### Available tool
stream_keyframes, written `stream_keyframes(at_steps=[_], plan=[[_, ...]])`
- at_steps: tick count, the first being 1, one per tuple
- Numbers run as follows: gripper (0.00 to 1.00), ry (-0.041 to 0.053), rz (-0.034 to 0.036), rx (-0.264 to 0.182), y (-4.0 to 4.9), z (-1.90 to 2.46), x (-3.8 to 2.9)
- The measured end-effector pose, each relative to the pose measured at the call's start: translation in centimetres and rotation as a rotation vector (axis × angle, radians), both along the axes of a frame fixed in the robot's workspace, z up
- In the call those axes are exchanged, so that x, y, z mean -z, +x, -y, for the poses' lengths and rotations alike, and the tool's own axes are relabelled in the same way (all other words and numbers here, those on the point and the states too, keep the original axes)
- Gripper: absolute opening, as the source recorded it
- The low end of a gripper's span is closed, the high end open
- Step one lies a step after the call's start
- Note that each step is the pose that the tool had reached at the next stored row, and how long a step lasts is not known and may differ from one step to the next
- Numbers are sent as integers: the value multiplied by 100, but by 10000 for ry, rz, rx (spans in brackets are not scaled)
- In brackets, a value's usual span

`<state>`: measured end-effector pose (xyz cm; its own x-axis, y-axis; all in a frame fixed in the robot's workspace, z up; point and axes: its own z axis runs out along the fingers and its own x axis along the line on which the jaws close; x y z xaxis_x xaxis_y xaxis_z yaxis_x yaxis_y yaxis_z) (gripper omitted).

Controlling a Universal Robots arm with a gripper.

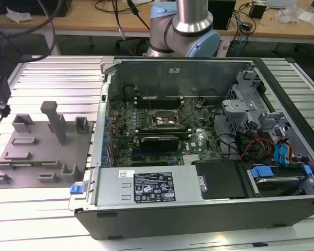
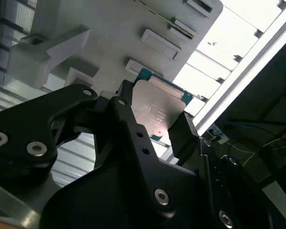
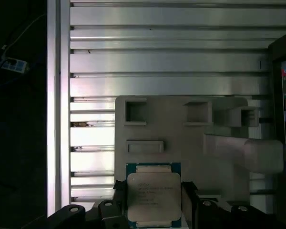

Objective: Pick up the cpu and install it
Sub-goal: 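Pick up the cpu and move it towards the insertion slot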

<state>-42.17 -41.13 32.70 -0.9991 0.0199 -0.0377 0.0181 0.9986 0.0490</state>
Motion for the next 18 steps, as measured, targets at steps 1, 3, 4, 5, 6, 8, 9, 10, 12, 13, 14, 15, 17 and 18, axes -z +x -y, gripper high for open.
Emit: stream_keyframes(at_steps=[1,3,4,5,6,8,9,10,12,13,14,15,17,18], plan=[[55,1,0,0,0,-3,-186],[55,5,1,1,0,-4,-313],[55,5,0,0,0,-5,-338],[55,6,1,0,0,-5,-380],[55,7,1,0,0,-5,-426],[55,8,1,0,0,-5,-474],[55,10,1,1,0,-5,-515],[55,9,0,0,0,-5,-549],[55,13,1,0,0,-5,-628],[55,16,0,0,0,-6,-671],[55,23,0,0,-1,-6,-715],[55,26,0,0,0,-6,-742],[55,36,1,1,0,-7,-797],[55,41,1,1,0,-7,-822]])
